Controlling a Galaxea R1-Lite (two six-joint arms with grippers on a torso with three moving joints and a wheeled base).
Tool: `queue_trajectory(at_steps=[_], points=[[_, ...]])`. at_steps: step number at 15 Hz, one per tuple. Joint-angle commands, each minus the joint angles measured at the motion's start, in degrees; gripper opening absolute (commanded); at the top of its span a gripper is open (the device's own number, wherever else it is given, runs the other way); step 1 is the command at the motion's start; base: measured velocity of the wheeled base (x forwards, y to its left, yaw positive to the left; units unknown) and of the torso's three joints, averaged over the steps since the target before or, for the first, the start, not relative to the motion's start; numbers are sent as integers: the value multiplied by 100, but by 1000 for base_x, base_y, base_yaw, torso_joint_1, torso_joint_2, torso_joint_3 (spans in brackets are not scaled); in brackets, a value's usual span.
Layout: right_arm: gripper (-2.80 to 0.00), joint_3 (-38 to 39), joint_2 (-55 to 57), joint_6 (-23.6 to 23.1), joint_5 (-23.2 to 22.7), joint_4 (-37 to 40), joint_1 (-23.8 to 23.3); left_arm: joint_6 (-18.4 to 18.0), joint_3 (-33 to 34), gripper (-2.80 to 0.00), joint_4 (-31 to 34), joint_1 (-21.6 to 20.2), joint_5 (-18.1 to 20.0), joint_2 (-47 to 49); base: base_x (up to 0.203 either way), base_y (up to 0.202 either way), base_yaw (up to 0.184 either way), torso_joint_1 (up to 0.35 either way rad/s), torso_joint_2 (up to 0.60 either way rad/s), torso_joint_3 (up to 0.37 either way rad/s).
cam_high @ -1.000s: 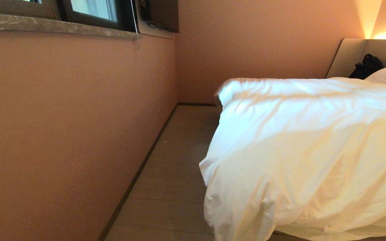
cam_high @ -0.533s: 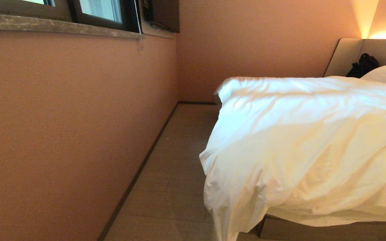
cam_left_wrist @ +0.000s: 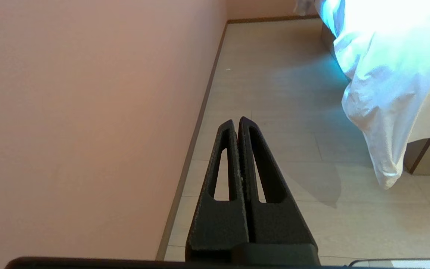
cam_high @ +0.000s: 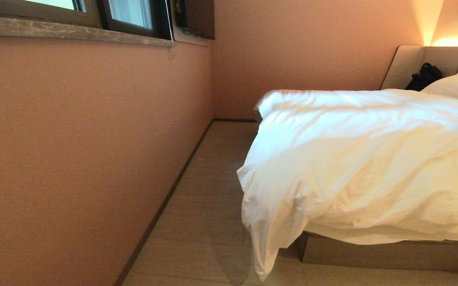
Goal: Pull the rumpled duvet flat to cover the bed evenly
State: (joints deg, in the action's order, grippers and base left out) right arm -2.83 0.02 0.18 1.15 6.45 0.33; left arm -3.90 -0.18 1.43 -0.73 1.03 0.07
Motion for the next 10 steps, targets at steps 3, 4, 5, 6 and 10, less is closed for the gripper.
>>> queue_trajectory(at_steps=[3,4,5,6,10], points=[[-280,-7,-2,-1,0,6,2,38,9,-280,-2,-6,-6,0,-18,0,0,-5,1,2],[-280,2,-2,-1,0,6,2,38,7,-280,-2,-6,-6,-3,0,0,0,0,0,0],[-280,2,-2,-1,0,6,2,38,6,-280,-2,-6,-6,-3,0,0,0,0,0,0],[-280,-6,-2,-1,0,6,2,38,9,-280,-2,-6,-6,-1,0,0,0,0,0,0],[-280,-7,-2,-1,0,6,2,38,6,-280,-2,-6,-6,-2,0,0,0,0,0,0]])
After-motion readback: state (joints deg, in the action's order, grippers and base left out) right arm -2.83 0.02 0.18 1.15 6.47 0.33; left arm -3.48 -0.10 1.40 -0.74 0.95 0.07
